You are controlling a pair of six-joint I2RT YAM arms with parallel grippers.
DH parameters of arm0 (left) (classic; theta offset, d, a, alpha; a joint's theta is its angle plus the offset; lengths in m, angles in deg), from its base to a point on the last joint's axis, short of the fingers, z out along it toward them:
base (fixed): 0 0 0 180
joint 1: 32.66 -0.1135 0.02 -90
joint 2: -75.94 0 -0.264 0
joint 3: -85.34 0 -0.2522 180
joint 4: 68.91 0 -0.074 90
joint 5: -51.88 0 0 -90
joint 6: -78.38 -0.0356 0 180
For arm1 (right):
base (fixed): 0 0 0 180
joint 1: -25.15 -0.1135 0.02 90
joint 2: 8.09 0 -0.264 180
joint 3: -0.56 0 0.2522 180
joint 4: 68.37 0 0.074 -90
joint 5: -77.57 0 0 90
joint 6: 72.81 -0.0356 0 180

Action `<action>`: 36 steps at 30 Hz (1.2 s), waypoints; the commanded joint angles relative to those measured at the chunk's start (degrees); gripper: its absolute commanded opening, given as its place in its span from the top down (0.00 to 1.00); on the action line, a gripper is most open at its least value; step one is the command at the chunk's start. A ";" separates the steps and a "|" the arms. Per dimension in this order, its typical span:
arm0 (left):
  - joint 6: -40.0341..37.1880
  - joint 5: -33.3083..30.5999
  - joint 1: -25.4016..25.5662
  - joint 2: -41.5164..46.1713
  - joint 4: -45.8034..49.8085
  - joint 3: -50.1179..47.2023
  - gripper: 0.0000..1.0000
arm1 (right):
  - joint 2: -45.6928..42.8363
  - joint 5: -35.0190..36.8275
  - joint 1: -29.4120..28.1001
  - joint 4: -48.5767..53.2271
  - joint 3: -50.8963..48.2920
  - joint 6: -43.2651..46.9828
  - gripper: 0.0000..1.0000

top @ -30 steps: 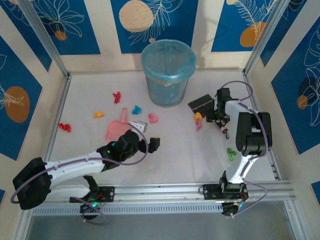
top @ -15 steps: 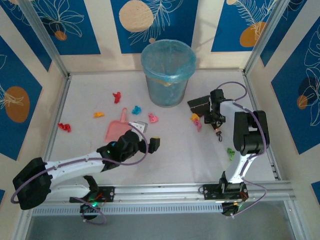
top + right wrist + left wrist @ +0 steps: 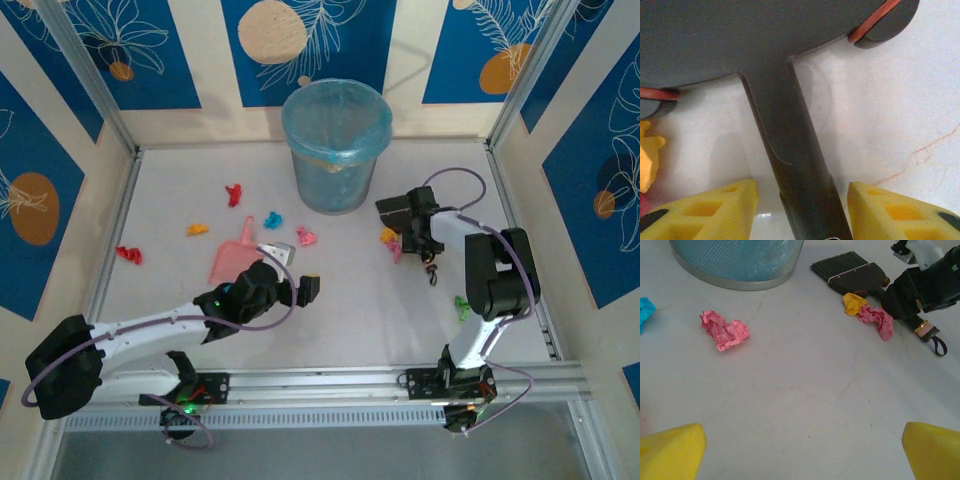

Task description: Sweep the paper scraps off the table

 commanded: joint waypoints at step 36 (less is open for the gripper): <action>2.16 11.22 0.39 11.32 -7.70 -4.78 0.00 | -35.22 6.70 -18.90 19.56 -5.18 -21.50 1.00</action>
